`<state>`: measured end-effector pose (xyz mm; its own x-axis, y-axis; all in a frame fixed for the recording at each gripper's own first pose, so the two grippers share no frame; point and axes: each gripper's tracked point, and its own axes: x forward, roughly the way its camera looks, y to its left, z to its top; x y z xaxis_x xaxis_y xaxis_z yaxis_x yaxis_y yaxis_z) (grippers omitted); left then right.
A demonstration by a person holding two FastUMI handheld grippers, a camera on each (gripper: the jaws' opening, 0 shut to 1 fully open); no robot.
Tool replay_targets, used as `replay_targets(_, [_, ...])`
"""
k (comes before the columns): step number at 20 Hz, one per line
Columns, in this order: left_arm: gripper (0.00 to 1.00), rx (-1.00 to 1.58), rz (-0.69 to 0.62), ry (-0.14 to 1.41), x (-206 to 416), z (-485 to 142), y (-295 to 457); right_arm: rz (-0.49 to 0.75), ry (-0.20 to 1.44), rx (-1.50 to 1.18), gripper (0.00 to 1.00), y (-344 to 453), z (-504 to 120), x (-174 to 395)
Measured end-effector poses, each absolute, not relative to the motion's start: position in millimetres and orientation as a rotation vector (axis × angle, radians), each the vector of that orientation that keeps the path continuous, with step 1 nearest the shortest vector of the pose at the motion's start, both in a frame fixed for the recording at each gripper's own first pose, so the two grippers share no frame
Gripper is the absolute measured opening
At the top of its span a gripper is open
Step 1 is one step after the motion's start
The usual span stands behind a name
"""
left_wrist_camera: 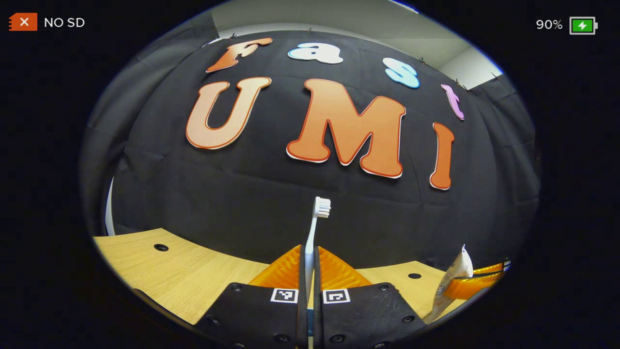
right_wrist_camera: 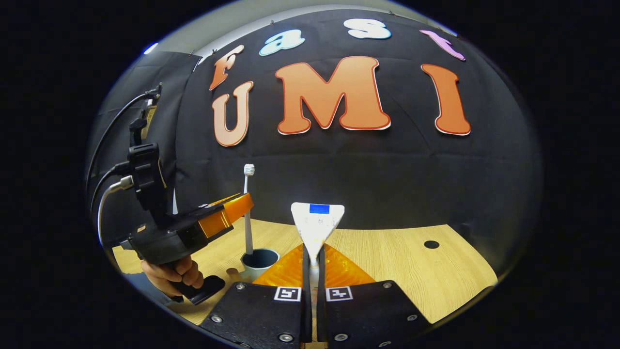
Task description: Put the toothbrush and toothpaste on the desktop into the cup, then pick up the cup and place it on the coaster on the desktop.
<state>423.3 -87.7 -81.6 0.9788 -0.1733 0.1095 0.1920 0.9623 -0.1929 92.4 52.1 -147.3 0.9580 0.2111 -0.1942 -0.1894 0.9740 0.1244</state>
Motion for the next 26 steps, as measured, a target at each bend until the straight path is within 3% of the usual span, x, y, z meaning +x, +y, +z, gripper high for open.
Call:
replay_targets(20, [0.05, -0.254, -0.187, 0.109, 442, -172, -93, 0.208, 0.228, 0.101, 0.04, 55, -156, 97])
replay_targets(22, [0.08, -0.266, -0.188, 0.11, 440, -171, -92, 0.206, 0.228, 0.095, 0.04, 54, -155, 98])
replay_targets(25, [0.27, -0.236, -0.213, 0.157, 433, -181, -95, 0.208, 0.227, 0.107, 0.04, 53, -153, 97])
replay_targets(26, [0.4, -0.219, -0.218, 0.168, 429, -182, -93, 0.207, 0.225, 0.11, 0.04, 53, -152, 97])
